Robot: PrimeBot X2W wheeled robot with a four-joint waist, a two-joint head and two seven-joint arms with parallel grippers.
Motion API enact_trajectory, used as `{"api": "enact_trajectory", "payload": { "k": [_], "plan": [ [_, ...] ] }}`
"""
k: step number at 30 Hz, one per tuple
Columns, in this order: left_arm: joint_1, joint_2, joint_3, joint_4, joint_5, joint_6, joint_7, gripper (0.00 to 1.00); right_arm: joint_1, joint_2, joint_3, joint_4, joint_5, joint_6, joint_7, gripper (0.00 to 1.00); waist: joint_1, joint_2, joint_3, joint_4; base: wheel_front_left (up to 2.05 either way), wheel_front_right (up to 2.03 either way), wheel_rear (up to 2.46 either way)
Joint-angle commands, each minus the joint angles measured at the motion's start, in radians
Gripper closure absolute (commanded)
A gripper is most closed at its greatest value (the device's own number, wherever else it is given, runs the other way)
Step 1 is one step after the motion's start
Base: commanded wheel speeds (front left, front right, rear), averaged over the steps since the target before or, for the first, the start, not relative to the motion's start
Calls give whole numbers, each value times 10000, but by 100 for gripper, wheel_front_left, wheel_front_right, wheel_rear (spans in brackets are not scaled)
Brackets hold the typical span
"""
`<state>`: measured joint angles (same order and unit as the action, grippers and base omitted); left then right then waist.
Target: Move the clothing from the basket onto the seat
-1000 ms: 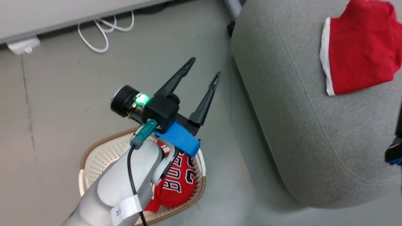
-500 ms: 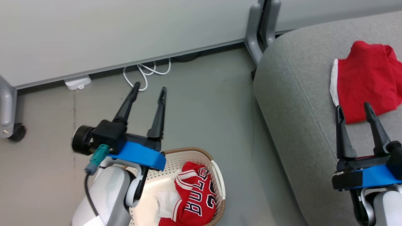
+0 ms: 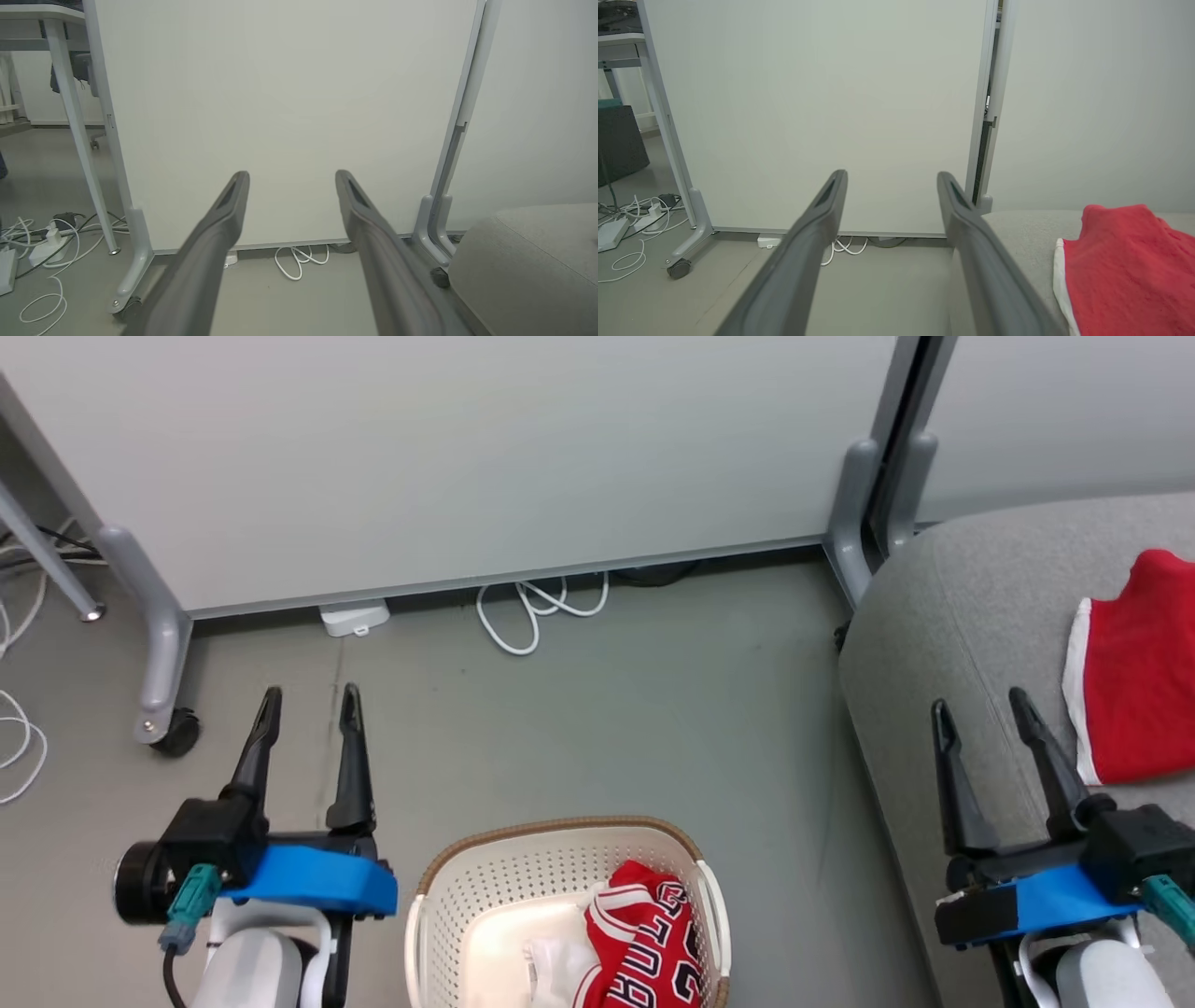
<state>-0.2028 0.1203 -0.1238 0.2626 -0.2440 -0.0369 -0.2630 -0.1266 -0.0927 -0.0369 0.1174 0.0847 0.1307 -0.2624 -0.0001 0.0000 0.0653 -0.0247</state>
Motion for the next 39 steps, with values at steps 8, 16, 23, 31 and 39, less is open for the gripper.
{"api": "enact_trajectory", "payload": {
  "k": [8, 16, 23, 31, 39],
  "plan": [
    [801, -336, 744, 214, 484, -465, -26, 0, 521, 231, 72, 341, -135, 1, -39, 0, 1, 0, -434, 433, 0, 0, 0],
    [1106, -572, 968, 496, 784, -705, -28, 0, 887, 343, 40, 805, -105, 1, -41, 0, 1, 0, -548, 552, 0, 0, 0],
    [1142, -656, 1072, 636, 901, -817, -28, 0, 954, 387, 30, 1081, -93, 1, -39, 0, 1, 0, -568, 546, 0, 0, 0],
    [1040, -689, 1147, 663, 976, -888, -28, 0, 878, 410, 11, 1123, -93, 1, -39, 0, 1, 0, -580, 556, 0, 0, 0],
    [895, -702, 1002, 762, 1057, -933, -28, 0, 707, 419, 23, 1132, -29, 1, -41, 0, 1, 0, -520, 498, 0, 0, 0]
  ]
}}
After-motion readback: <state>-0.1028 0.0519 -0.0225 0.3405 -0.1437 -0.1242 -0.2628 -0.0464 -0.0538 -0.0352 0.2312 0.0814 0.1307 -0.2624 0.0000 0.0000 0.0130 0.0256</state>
